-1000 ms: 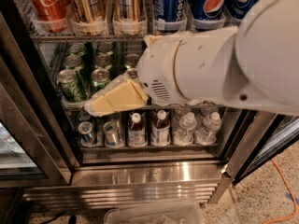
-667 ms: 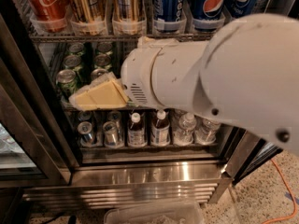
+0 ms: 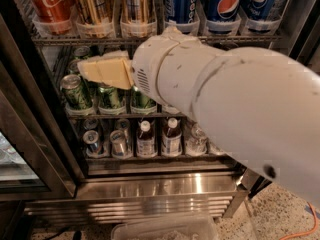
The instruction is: Pick orange can from top shelf of fridge
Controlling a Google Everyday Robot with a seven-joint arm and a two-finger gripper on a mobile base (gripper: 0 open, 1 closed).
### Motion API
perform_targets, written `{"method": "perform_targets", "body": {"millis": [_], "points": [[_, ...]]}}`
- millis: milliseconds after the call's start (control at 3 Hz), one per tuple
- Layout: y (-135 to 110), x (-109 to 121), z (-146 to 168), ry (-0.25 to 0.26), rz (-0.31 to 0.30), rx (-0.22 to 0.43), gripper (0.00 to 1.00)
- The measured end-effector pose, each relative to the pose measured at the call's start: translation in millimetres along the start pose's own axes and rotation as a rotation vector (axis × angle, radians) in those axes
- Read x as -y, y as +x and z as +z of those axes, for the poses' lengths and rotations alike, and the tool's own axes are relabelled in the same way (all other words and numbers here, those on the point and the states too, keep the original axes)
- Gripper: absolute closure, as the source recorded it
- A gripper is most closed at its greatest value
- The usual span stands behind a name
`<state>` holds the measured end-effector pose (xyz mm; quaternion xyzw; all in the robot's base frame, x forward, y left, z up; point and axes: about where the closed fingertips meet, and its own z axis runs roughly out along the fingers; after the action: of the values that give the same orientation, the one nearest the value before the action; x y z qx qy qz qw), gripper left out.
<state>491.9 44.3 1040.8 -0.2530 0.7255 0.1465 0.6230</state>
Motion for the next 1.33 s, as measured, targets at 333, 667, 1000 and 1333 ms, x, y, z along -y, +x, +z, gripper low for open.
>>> {"method": "perform_targets", "body": {"millis": [333, 667, 1000, 1333], "points": [[-8, 21, 8, 0.045, 0.107, 0.056, 0.00], [-14, 28, 20, 0.055, 0.143, 0.094, 0.00], [-14, 28, 20, 0.055, 0.143, 0.094, 0.00], [-23, 27, 22, 0.085, 0.108, 0.134, 0.00]]}}
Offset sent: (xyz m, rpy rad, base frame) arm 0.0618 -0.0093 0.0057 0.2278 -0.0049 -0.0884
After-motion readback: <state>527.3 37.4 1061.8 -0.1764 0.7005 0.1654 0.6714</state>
